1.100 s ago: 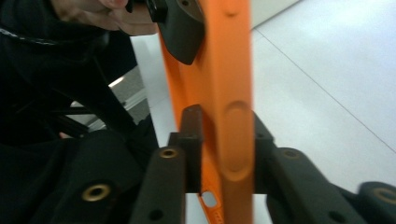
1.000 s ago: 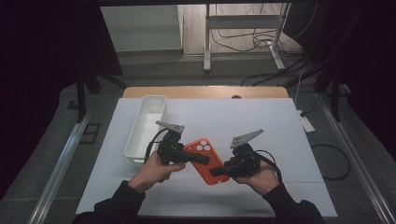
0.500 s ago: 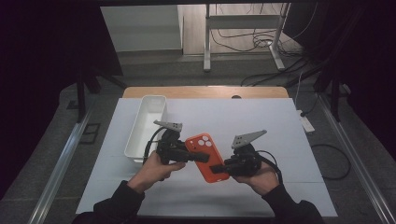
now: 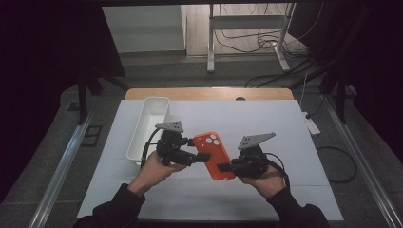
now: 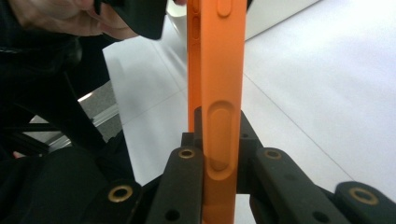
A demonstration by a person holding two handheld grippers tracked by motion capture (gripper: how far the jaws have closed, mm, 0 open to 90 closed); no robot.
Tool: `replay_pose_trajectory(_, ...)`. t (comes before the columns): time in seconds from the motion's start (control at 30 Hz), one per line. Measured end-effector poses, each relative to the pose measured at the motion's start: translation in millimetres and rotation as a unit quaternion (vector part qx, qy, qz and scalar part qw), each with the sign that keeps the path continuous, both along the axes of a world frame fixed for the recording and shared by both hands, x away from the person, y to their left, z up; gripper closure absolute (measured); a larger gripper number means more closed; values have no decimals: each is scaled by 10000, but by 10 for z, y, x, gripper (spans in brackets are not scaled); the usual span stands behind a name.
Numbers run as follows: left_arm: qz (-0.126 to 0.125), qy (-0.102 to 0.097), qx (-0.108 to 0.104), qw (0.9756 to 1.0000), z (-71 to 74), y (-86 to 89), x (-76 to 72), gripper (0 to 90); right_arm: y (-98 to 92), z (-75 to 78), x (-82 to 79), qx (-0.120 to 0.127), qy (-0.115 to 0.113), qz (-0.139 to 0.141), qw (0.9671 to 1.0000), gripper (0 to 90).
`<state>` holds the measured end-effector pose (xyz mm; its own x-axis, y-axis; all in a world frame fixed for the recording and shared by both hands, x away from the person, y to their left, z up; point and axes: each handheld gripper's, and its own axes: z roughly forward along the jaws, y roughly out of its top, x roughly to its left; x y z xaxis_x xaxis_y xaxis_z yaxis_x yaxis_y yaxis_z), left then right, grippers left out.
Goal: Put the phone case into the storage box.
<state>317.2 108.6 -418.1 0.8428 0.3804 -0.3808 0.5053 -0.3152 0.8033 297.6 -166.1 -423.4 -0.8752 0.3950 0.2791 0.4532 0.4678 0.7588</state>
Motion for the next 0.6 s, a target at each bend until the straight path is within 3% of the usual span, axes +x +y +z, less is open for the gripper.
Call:
replay_pose_trajectory(0.23,399,-280,372,9981,57,10,-41,46,-41,2,13,-21,-111,-251,9996,838)
replay_pose_trajectory(0.4,672,-403,764,9940,70,14,-54,24,-77,6,21,-27,-213,-434,9988,837)
replay_pose_trajectory(0.6,905,-398,870,9913,77,34,-59,0,-96,3,26,-79,-325,-552,9979,838)
